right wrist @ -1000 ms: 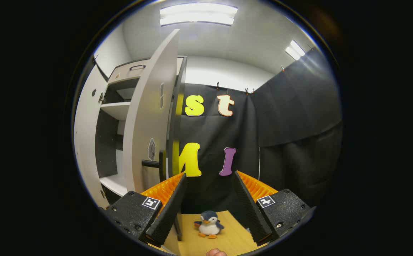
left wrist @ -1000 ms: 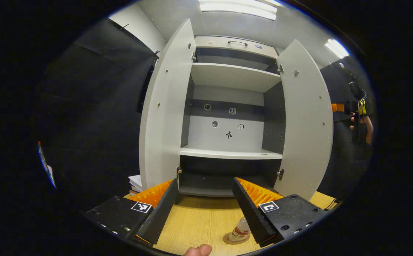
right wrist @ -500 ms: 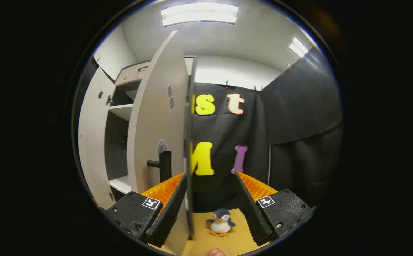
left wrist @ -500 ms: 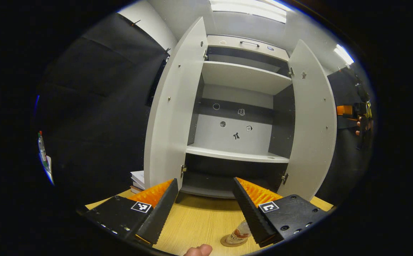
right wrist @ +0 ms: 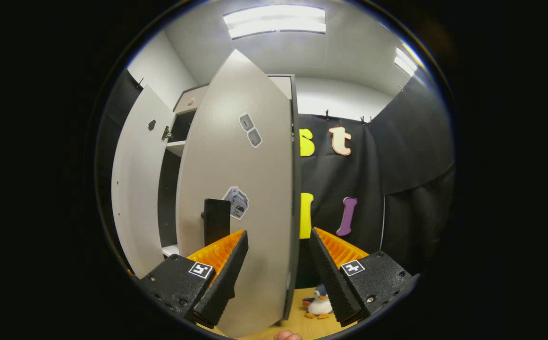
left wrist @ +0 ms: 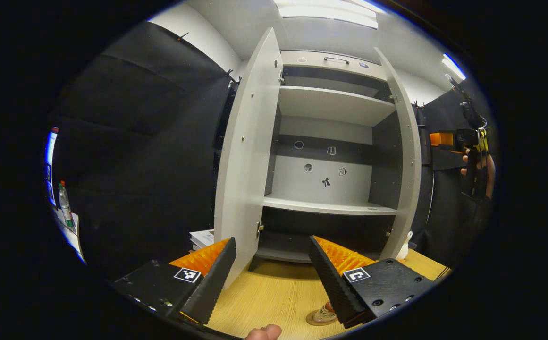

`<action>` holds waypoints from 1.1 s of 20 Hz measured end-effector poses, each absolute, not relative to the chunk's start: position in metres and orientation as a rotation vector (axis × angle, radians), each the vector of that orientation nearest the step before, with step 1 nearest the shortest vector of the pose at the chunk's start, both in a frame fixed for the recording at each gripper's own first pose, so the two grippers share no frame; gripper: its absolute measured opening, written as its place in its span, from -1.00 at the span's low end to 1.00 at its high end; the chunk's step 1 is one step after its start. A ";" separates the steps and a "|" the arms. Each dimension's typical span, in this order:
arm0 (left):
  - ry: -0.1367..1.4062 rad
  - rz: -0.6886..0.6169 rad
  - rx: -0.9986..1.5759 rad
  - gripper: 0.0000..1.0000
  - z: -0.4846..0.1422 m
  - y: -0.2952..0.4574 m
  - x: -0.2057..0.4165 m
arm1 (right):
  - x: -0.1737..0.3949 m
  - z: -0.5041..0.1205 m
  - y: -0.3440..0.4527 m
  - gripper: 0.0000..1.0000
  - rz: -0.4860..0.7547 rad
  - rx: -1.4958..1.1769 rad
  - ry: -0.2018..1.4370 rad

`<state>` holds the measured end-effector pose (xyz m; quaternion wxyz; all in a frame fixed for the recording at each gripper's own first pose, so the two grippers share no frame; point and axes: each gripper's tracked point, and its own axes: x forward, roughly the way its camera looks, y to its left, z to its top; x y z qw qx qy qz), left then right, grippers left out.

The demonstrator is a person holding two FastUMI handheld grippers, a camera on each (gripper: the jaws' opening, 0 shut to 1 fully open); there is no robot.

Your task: Grasp the bottle in the cabinet with the left hand and place it on the coaster, then close the right door with the right hand and the left door with the left hand.

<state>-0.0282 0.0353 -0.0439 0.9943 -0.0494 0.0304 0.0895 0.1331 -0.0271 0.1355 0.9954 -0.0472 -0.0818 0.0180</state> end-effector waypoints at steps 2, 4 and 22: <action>0.063 0.188 -0.098 0.87 -0.045 0.038 -0.032 | 0.137 0.131 -0.029 0.63 0.017 -0.105 -0.143; 0.058 0.193 -0.093 0.87 -0.043 0.038 -0.034 | 0.133 0.137 -0.028 0.63 0.010 -0.110 -0.163; 0.079 -0.003 -0.085 0.87 -0.035 -0.018 -0.017 | 0.030 0.051 -0.055 0.63 -0.095 -0.040 -0.068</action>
